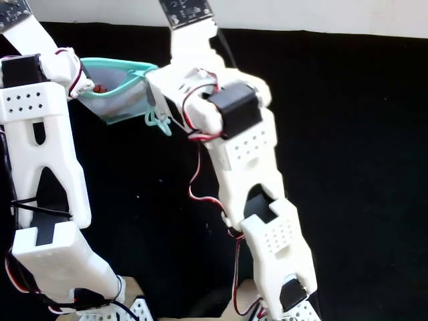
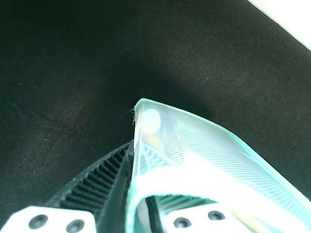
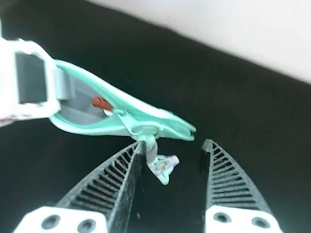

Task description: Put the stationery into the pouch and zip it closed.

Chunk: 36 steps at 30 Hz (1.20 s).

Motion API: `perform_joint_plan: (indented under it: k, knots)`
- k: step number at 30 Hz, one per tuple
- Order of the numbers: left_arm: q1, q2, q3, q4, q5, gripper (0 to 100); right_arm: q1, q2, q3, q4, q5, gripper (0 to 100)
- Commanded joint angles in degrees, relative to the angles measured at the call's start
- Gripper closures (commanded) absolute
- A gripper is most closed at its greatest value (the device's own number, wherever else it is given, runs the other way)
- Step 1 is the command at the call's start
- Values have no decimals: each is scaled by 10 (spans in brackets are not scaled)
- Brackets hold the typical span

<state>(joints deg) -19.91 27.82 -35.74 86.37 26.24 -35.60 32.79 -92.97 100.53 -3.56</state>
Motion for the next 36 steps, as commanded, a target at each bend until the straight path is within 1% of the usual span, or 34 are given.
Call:
perform_joint_plan:
  k: [1, 3, 7, 12, 14, 20, 24, 28, 33, 36]
  knots:
    - [-7, 52, 9, -14, -5, 994, 7, -50, 4, 7, -6, 815]
    - [-7, 52, 9, -13, -5, 994, 7, -72, 58, 7, -18, 815]
    - [-7, 52, 9, -13, -5, 994, 5, -154, 198, 7, -20, 815]
    - [-5, 52, 9, -13, -5, 994, 5, -271, 366, 5, -15, 815]
    - [-4, 52, 9, -13, -5, 994, 5, -300, 432, 3, 2, 815]
    - [-4, 52, 9, -13, -5, 994, 5, -344, 545, -17, 18, 815]
    - [-4, 52, 9, -12, -5, 994, -14, -378, 618, -32, 25, 815]
    - [-4, 52, 9, -11, -5, 994, -26, -441, 742, -94, 44, 815]
    - [-4, 52, 9, -12, -5, 994, -23, -549, 941, -275, 44, 815]
    - [-4, 52, 9, -11, -5, 994, -23, -582, 1044, -375, 41, 815]
